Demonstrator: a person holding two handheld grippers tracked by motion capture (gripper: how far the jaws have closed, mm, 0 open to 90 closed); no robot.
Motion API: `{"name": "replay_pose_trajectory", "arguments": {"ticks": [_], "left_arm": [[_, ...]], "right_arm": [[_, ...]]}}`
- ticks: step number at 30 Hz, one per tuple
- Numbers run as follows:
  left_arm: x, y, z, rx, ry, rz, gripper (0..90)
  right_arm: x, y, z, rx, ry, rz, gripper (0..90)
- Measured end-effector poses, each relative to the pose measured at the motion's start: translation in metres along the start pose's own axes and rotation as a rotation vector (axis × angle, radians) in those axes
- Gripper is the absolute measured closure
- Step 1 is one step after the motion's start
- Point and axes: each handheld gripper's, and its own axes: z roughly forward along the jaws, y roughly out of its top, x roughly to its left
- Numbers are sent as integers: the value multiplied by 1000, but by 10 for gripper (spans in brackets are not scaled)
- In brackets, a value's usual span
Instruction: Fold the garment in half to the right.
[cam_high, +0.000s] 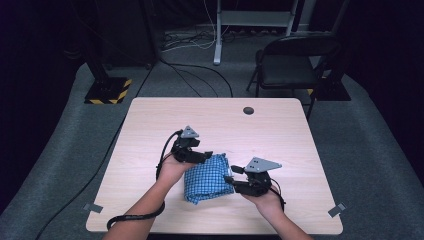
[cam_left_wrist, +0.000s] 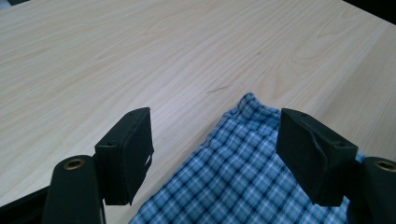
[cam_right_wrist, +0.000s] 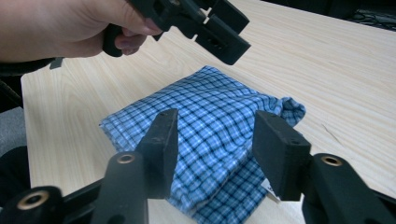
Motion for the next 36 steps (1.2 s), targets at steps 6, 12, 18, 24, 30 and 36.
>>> {"name": "replay_pose_trajectory", "arguments": {"ticks": [6, 12, 18, 24, 30, 36], "left_arm": [[4, -11, -9, 7, -7, 6, 237], [6, -19, -16, -3, -18, -9, 225], [7, -25, -20, -3, -14, -15, 209], [9, -32, -23, 1, -20, -20, 205], [6, -41, -20, 8, -52, -17, 202], [1, -47, -9, 27, -73, -1, 201]], "right_arm": [[-2, 6, 12, 53, 20, -25, 392], [-3, 11, 20, 75, 28, -37, 376], [-2, 15, 26, 75, 36, -48, 350], [-3, 15, 34, 104, 57, -68, 322], [-6, 11, 45, 135, 68, -71, 295], [-5, 8, 61, 177, 86, -90, 282]]}}
